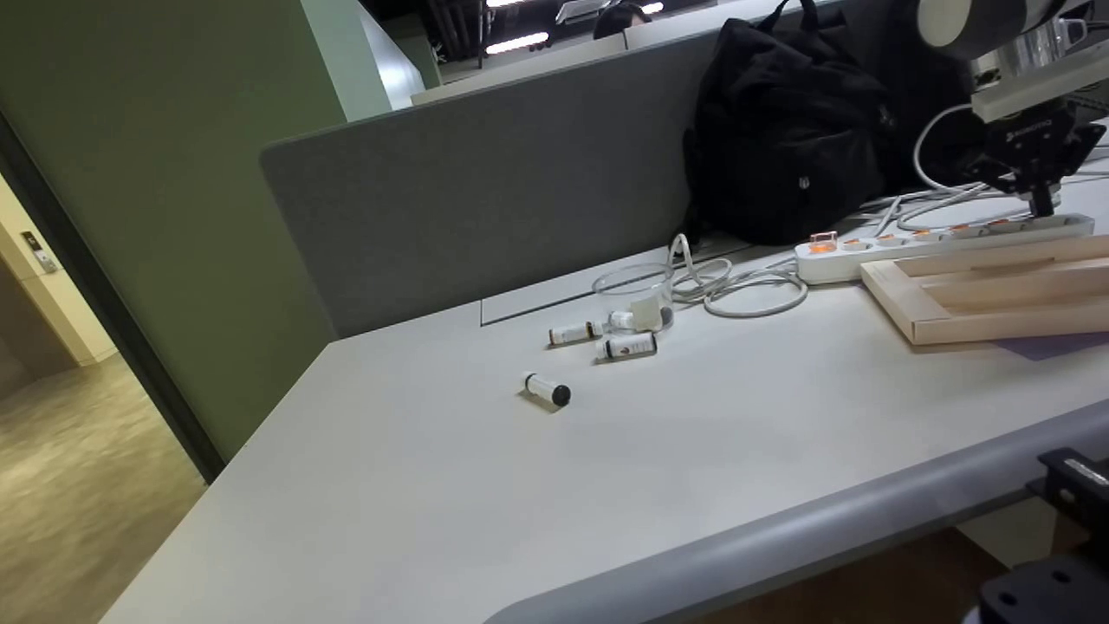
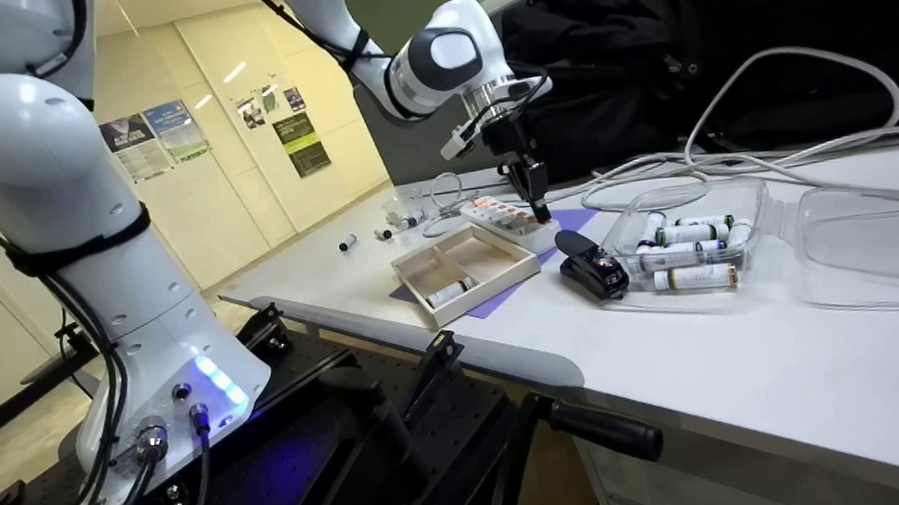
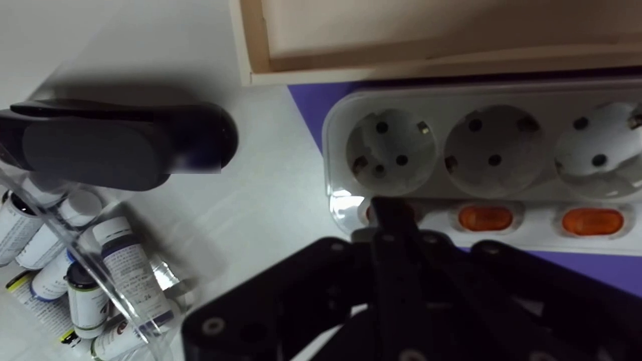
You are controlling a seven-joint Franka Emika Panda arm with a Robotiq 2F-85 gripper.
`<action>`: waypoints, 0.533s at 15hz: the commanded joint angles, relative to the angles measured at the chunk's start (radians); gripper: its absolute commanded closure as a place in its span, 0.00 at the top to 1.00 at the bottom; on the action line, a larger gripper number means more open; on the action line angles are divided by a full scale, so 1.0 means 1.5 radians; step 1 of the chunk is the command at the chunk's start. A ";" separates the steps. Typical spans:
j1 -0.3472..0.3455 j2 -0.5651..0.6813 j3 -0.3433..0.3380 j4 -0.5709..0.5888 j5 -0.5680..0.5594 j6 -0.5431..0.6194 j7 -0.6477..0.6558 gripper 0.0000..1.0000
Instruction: Push down the first button from the right of the adaptor.
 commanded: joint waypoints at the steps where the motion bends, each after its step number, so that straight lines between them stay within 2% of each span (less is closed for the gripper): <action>1: -0.022 0.021 0.010 0.017 0.001 0.004 0.018 0.00; 8: -0.122 0.068 0.082 0.059 0.106 -0.033 -0.044 0.00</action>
